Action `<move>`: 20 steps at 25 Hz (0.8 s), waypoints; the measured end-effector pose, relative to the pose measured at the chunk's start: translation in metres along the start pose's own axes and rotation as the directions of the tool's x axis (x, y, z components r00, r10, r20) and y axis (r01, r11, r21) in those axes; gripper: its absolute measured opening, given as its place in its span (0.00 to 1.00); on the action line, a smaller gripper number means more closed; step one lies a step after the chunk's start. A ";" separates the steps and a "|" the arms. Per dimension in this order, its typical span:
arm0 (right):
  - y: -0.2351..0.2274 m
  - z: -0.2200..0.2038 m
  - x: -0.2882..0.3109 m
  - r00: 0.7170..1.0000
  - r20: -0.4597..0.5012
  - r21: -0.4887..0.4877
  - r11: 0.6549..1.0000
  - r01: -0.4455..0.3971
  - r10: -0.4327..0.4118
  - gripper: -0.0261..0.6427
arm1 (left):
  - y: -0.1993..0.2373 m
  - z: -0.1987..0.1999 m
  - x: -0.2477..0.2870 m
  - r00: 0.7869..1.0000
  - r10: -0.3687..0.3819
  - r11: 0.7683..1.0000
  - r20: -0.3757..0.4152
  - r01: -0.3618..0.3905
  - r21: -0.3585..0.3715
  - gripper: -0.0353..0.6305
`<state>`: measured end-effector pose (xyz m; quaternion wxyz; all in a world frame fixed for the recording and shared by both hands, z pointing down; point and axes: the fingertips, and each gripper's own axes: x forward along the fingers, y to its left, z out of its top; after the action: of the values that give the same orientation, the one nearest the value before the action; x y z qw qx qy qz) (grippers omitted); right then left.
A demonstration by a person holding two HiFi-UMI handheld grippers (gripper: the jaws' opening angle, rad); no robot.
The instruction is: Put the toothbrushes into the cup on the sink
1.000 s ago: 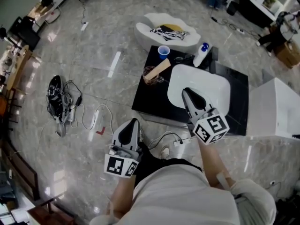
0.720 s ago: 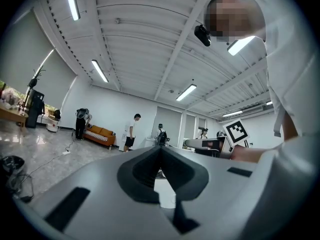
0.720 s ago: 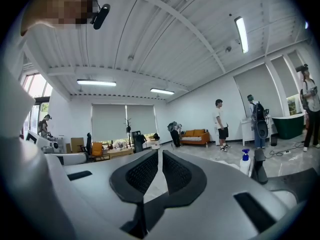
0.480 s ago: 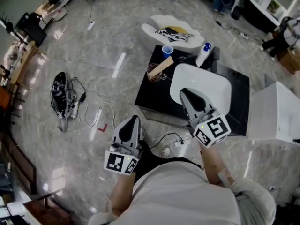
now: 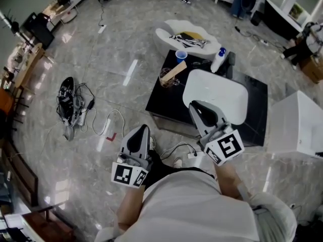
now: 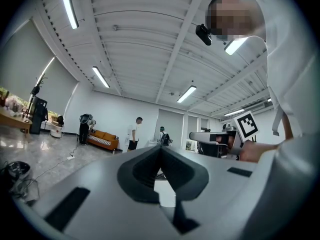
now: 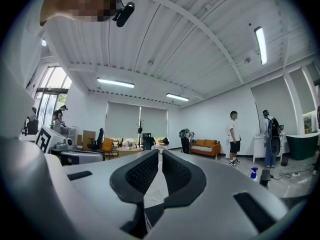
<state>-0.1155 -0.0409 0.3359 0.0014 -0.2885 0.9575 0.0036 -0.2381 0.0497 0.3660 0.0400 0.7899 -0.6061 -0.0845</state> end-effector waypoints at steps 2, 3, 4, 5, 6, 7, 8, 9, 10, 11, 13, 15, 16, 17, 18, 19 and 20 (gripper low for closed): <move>0.003 0.002 -0.005 1.000 0.004 0.000 1.000 -0.001 0.001 0.11 | -0.001 -0.001 -0.004 1.000 0.000 1.000 -0.003 0.000 0.004 0.06; 0.003 0.003 -0.008 1.000 0.006 -0.001 1.000 0.000 0.000 0.11 | -0.002 -0.001 -0.006 1.000 0.001 1.000 -0.005 -0.001 0.006 0.06; 0.004 0.003 -0.010 1.000 0.007 -0.001 1.000 0.000 0.000 0.11 | -0.002 -0.001 -0.007 1.000 0.003 1.000 -0.006 -0.003 0.007 0.06; 0.004 0.002 -0.013 1.000 0.005 -0.002 1.000 0.001 -0.001 0.11 | -0.002 -0.002 -0.008 1.000 0.007 1.000 -0.006 -0.007 0.007 0.06; 0.004 0.001 -0.015 1.000 0.003 -0.001 1.000 0.001 -0.001 0.11 | -0.002 -0.002 -0.010 1.000 0.011 1.000 -0.006 -0.011 0.007 0.06; 0.005 0.000 -0.017 1.000 0.001 0.001 1.000 0.002 -0.002 0.11 | -0.003 -0.003 -0.011 1.000 0.014 1.000 -0.007 -0.014 0.006 0.06; 0.006 -0.001 -0.019 1.000 0.000 0.004 1.000 0.002 -0.002 0.11 | -0.003 -0.004 -0.013 1.000 0.016 1.000 -0.008 -0.016 0.005 0.06; 0.006 -0.003 -0.020 1.000 -0.001 0.006 1.000 0.002 -0.002 0.11 | -0.003 -0.006 -0.014 1.000 0.018 1.000 -0.011 -0.018 0.004 0.06; 0.007 -0.004 -0.020 1.000 -0.003 0.008 1.000 0.002 -0.002 0.11 | -0.003 -0.007 -0.015 1.000 0.019 1.000 -0.014 -0.018 0.003 0.06; 0.007 -0.004 -0.020 1.000 -0.004 0.008 1.000 0.002 -0.002 0.11 | -0.003 -0.008 -0.015 1.000 0.019 1.000 -0.016 -0.019 0.003 0.06; 0.007 -0.005 -0.020 1.000 -0.006 0.009 1.000 0.001 -0.001 0.11 | -0.003 -0.008 -0.015 1.000 0.021 1.000 -0.018 -0.021 0.004 0.06; 0.008 -0.005 -0.019 1.000 -0.009 0.009 1.000 0.000 0.000 0.11 | -0.002 -0.008 -0.016 0.999 0.025 1.000 -0.020 -0.025 0.006 0.06; 0.008 -0.006 -0.018 1.000 -0.014 0.008 1.000 -0.002 0.002 0.11 | -0.001 -0.008 -0.016 0.999 0.026 1.000 -0.020 -0.026 0.007 0.06; 0.010 -0.007 -0.017 1.000 -0.022 0.004 1.000 -0.006 0.006 0.11 | 0.001 -0.008 -0.016 0.999 0.027 1.000 -0.021 -0.026 0.008 0.06; 0.011 -0.009 -0.015 1.000 -0.029 0.002 1.000 -0.012 0.012 0.11 | 0.002 -0.009 -0.016 0.999 0.027 1.000 -0.022 -0.027 0.007 0.06; 0.013 -0.011 -0.014 0.999 -0.033 0.002 1.000 -0.018 0.018 0.11 | 0.003 -0.010 -0.016 0.999 0.027 1.000 -0.023 -0.027 0.007 0.06; 0.014 -0.013 -0.013 0.999 -0.036 0.005 1.000 -0.021 0.021 0.11 | 0.003 -0.011 -0.015 0.999 0.027 1.000 -0.024 -0.027 0.006 0.06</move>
<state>-0.1121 -0.0219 0.3486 -0.0151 -0.2786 0.9603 -0.0036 -0.2431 0.0629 0.3783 0.0463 0.7825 -0.6166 -0.0726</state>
